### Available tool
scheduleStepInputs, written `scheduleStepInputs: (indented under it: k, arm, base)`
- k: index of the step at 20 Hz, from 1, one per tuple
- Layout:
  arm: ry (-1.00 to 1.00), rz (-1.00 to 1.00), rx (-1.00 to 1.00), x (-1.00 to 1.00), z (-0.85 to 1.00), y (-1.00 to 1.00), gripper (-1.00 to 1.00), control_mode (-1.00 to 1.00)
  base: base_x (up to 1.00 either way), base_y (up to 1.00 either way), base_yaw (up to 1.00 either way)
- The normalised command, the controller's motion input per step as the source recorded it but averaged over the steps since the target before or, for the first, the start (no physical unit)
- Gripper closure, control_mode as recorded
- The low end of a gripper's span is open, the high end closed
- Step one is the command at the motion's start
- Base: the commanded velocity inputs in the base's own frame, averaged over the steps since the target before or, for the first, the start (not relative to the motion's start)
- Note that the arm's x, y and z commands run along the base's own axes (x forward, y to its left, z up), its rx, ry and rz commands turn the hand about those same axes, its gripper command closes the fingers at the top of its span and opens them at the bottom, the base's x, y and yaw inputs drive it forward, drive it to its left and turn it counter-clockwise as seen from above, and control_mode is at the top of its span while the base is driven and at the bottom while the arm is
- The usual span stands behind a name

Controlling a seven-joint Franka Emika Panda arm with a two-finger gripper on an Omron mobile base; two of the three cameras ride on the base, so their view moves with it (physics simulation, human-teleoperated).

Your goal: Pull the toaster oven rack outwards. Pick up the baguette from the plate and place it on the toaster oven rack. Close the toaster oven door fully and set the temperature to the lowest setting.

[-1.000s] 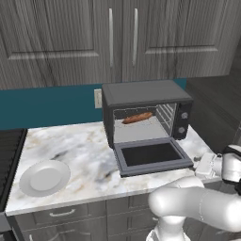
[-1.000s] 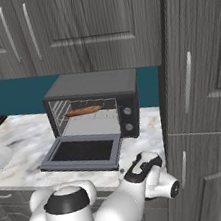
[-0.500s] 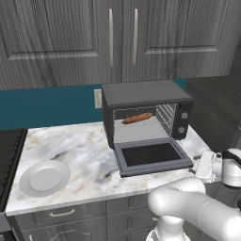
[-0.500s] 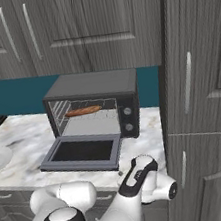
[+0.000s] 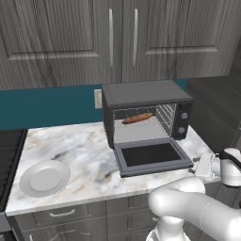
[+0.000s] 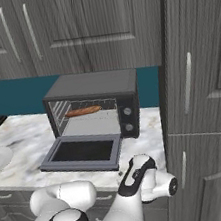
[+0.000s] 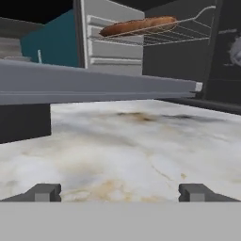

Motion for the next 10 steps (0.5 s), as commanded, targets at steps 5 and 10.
scheduleStepInputs:
  k: [5,10]
  arm:
    - [0.16,0.00,0.00,-0.36,-0.46,0.00,-1.00,-1.00]
    - [-0.01,0.03,0.00,-0.51,-0.21,0.04,-1.00,-1.00]
  base:
    - [0.00,0.00,0.00]
    - [0.00,0.00,0.00]
